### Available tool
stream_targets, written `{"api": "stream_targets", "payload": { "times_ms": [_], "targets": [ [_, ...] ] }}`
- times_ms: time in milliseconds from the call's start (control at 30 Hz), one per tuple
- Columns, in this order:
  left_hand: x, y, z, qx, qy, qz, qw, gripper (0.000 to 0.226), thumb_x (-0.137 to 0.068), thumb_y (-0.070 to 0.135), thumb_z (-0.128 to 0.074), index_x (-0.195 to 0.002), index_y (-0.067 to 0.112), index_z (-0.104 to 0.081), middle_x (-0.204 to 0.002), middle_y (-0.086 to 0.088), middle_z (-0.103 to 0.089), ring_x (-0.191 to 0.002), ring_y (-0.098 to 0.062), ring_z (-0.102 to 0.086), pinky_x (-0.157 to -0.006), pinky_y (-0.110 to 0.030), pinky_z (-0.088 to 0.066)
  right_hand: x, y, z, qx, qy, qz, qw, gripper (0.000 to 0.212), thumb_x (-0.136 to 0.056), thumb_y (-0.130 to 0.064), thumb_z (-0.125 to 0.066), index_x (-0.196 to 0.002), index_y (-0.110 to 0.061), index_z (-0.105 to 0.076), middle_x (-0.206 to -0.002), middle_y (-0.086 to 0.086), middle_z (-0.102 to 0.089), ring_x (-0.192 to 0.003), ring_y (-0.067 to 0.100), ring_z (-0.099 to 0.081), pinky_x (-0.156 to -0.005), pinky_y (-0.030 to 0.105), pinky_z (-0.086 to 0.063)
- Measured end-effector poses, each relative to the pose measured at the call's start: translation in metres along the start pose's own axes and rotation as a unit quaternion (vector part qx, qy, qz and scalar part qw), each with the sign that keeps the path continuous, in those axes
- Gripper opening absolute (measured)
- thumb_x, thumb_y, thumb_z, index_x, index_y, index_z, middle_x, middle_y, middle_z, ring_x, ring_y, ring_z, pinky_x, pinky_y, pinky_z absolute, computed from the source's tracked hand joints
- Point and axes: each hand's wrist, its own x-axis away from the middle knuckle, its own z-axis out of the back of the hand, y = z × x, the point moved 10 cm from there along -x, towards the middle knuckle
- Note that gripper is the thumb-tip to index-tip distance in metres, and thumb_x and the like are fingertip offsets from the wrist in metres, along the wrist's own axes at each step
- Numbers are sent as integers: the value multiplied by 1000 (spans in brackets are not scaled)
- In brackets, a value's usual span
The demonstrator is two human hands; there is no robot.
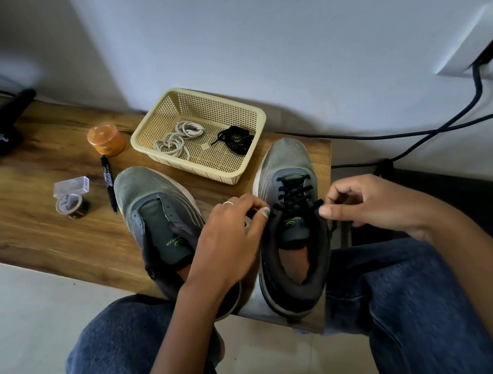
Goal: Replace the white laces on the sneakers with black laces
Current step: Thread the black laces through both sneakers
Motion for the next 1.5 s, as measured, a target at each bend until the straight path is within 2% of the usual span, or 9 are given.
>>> {"api": "stream_targets", "payload": {
  "times_ms": [133,300,800,900,1000,1067,1133,1267,1500],
  "targets": [
    [-1,3,-8,24,-29,-14,999,7,-97,34,-49,-95,30,-55,-94,4,-55,-94,-17,-49,-84,-36,-43,-2,1,-1,-7,6,2,1000,19,-89,-26,-65,-77,-11,-64,-79,2,-61,-80,13,-55,-78,35,-52],
    [0,10,1,55,-2,-13,998,19,-95,21,-50,-76,20,-47,-73,6,-50,-70,-9,-46,-63,-27,-36,-4,8,2,-41,15,-20,999,19,-88,-18,-67,-74,-6,-63,-70,3,-57,-73,14,-54,-78,35,-53],
    [0,8,1,78,16,22,997,16,-91,13,-50,-77,6,-45,-78,-12,-55,-71,-26,-47,-62,-39,-39,-8,14,1,-63,17,-45,997,14,-86,-5,-64,-72,-4,-61,-64,4,-58,-65,9,-53,-69,25,-51],
    [0,7,-1,76,15,23,997,16,-91,15,-49,-77,8,-45,-80,-11,-58,-72,-24,-49,-64,-39,-41,-8,13,1,-57,15,-44,997,13,-86,-6,-64,-73,-4,-61,-69,7,-60,-68,12,-54,-69,25,-51],
    [1,7,2,75,28,18,997,15,-93,20,-52,-80,14,-49,-73,0,-54,-61,-9,-45,-58,-25,-37,-7,12,2,-46,21,-32,998,15,-86,-14,-67,-74,-6,-62,-70,4,-62,-70,13,-55,-73,30,-50],
    [1,7,2,96,24,20,995,7,-92,26,-57,-89,21,-53,-81,8,-57,-70,-2,-53,-63,-18,-42,-6,10,5,-43,34,-18,998,17,-85,-26,-69,-78,-11,-65,-68,-3,-66,-69,8,-59,-77,32,-49],
    [3,8,-7,116,-6,24,993,21,-88,29,-62,-107,26,-52,-100,10,-58,-91,0,-56,-82,-19,-48,-5,9,7,-40,39,-15,998,24,-82,-40,-69,-85,-16,-67,-78,-1,-68,-76,8,-61,-80,33,-48],
    [7,20,-28,14,-34,-13,999,60,-88,25,-61,-143,20,-35,-134,3,-45,-125,-11,-39,-101,-15,-28,-5,6,-8,1,-9,-19,1000,42,-71,-55,-69,-98,-23,-65,-96,8,-69,-92,20,-64,-83,32,-46],
    [7,23,-39,11,14,7,1000,55,-97,7,-47,-149,11,-29,-150,-5,-36,-140,-14,-29,-114,-21,-20,-5,-7,-1,14,20,30,999,29,-80,-50,-65,-88,-23,-71,-92,6,-71,-93,22,-65,-92,41,-48]
  ]
}}
